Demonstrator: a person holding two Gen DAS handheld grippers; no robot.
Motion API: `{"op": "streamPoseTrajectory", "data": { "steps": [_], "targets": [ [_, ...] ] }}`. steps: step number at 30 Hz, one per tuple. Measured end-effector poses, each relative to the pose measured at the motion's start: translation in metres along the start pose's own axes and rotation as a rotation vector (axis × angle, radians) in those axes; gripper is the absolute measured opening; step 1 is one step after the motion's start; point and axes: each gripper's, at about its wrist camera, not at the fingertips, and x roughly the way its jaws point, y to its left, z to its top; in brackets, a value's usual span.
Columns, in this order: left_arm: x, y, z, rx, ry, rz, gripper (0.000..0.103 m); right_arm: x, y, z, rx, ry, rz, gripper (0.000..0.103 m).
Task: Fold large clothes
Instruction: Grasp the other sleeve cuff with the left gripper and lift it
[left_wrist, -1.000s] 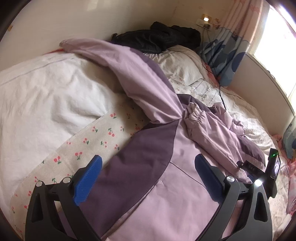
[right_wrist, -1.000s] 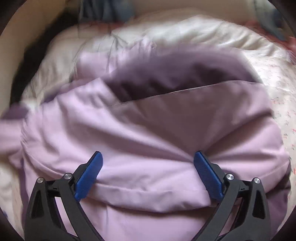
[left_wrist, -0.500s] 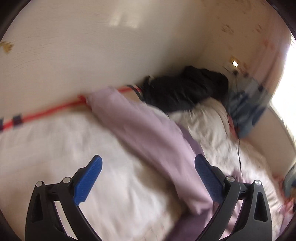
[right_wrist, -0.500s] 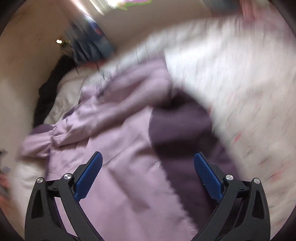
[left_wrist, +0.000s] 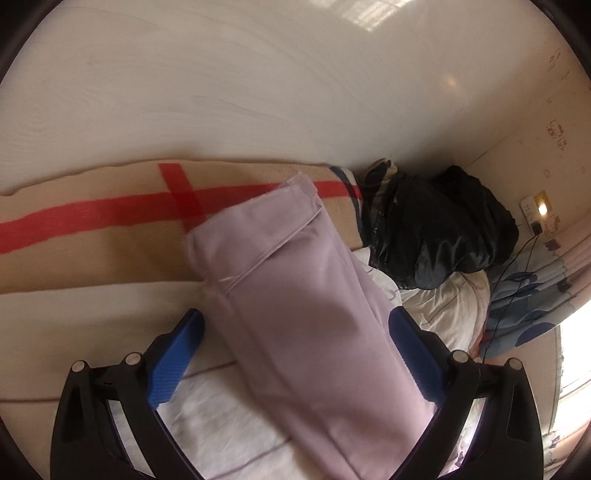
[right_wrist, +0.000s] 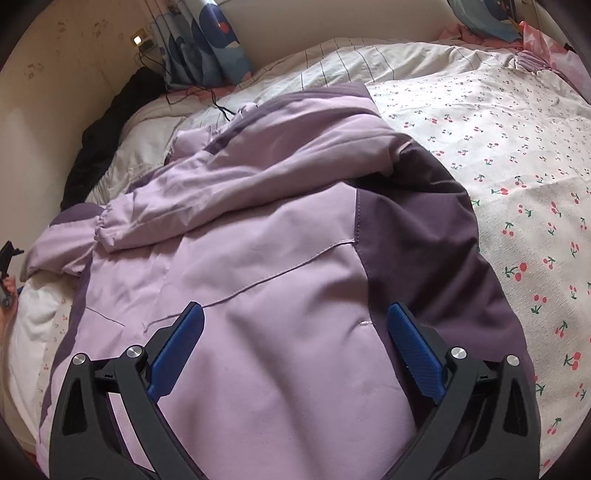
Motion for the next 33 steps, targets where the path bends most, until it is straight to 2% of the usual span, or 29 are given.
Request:
{"op": "streamPoseTrajectory", "data": {
  "steps": [3, 5, 9, 11, 15, 17, 19, 21, 23, 25, 27, 29, 30, 33],
  "targets": [
    [0.011, -0.007, 0.002, 0.038, -0.005, 0.002, 0.096, -0.002, 0.006, 0.003, -0.044, -0.017, -0.036, 0.096],
    [0.016, -0.006, 0.002, 0.051, -0.02, 0.019, 0.094, -0.006, 0.018, 0.015, -0.138, -0.077, -0.106, 0.096],
    [0.018, 0.004, 0.0, 0.062, -0.03, 0.012, 0.073, -0.006, 0.029, 0.047, -0.233, -0.183, -0.197, 0.096],
    [0.018, 0.009, -0.001, 0.041, -0.038, -0.009, 0.064, 0.016, 0.031, 0.063, -0.269, -0.163, -0.25, 0.096],
    [0.016, 0.012, -0.002, 0.024, -0.037, -0.052, 0.044, 0.047, 0.019, 0.069, -0.205, -0.129, -0.223, 0.096],
    [0.016, 0.011, -0.003, 0.021, -0.034, -0.072, 0.039, 0.031, 0.024, 0.063, -0.202, -0.222, -0.195, 0.096],
    [0.015, 0.01, -0.003, 0.021, -0.033, -0.083, 0.034, 0.02, 0.044, 0.068, -0.271, -0.247, -0.186, 0.096],
    [0.015, 0.01, -0.003, 0.024, -0.036, -0.096, 0.032, 0.014, 0.066, 0.079, -0.344, -0.24, -0.172, 0.096],
    [0.014, 0.012, -0.003, 0.018, -0.037, -0.111, 0.031, 0.025, 0.083, 0.098, -0.367, -0.141, -0.111, 0.096],
    [0.014, 0.015, -0.003, 0.006, -0.035, -0.127, 0.031, 0.047, 0.087, 0.116, -0.332, -0.038, -0.083, 0.096],
    [0.012, 0.018, -0.003, -0.008, -0.035, -0.15, 0.031, 0.077, 0.084, 0.124, -0.318, 0.019, -0.118, 0.096],
    [0.012, 0.02, -0.003, -0.023, -0.031, -0.171, 0.03, 0.109, 0.078, 0.112, -0.318, 0.051, -0.185, 0.096],
    [0.011, 0.022, -0.003, -0.034, -0.029, -0.188, 0.029, 0.128, 0.069, 0.099, -0.308, 0.06, -0.191, 0.096],
    [0.005, 0.022, -0.002, -0.055, -0.036, -0.232, 0.026, 0.131, 0.061, 0.08, -0.295, -0.073, -0.17, 0.096]
  ]
}}
